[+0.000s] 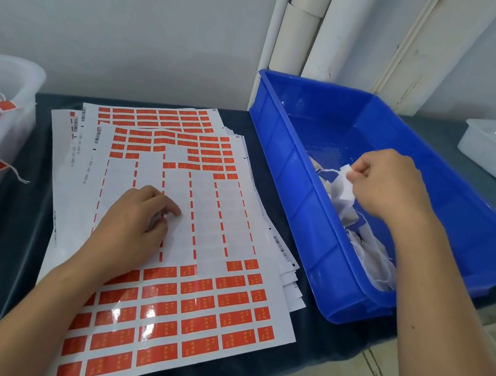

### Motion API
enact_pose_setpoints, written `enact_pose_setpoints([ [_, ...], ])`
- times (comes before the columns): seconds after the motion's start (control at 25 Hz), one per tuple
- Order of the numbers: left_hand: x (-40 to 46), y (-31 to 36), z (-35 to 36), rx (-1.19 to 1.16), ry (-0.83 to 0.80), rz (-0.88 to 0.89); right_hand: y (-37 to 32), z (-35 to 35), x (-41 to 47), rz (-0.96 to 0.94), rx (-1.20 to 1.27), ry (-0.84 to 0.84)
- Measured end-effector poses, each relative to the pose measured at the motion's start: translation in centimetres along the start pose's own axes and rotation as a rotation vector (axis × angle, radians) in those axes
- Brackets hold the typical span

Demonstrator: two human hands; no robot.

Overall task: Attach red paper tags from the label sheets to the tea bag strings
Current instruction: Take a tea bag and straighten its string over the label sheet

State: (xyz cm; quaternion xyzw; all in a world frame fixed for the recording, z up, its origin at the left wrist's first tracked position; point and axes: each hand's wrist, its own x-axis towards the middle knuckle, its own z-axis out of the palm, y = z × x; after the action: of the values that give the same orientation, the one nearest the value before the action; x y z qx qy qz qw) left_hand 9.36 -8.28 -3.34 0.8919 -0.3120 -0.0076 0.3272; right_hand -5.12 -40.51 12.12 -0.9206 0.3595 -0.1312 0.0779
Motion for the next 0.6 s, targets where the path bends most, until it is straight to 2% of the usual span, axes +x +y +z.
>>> enact_pose_setpoints([
  [0.16, 0.0, -0.1, 0.0, 0.001, 0.003, -0.004, -2.9, -2.1, -0.2, -0.142, 0.087, 0.197],
  [0.28, -0.1, 0.1, -0.2, -0.009, 0.002, -0.003, -5.7, -3.1, -0.5, -0.265, 0.188, 0.232],
  [0.36, -0.1, 0.4, -0.3, -0.046, 0.0, -0.01, -7.6, -3.1, -1.0, -0.341, 0.316, 0.16],
  [0.44, -0.2, 0.8, -0.8, -0.15, 0.022, -0.041, -9.7, -2.2, -1.8, -0.433, 0.433, 0.02],
  [0.6, -0.8, 1.7, -2.0, -0.552, 0.022, -0.001, -13.8, 2.6, -3.9, -0.61, 0.519, -0.373],
])
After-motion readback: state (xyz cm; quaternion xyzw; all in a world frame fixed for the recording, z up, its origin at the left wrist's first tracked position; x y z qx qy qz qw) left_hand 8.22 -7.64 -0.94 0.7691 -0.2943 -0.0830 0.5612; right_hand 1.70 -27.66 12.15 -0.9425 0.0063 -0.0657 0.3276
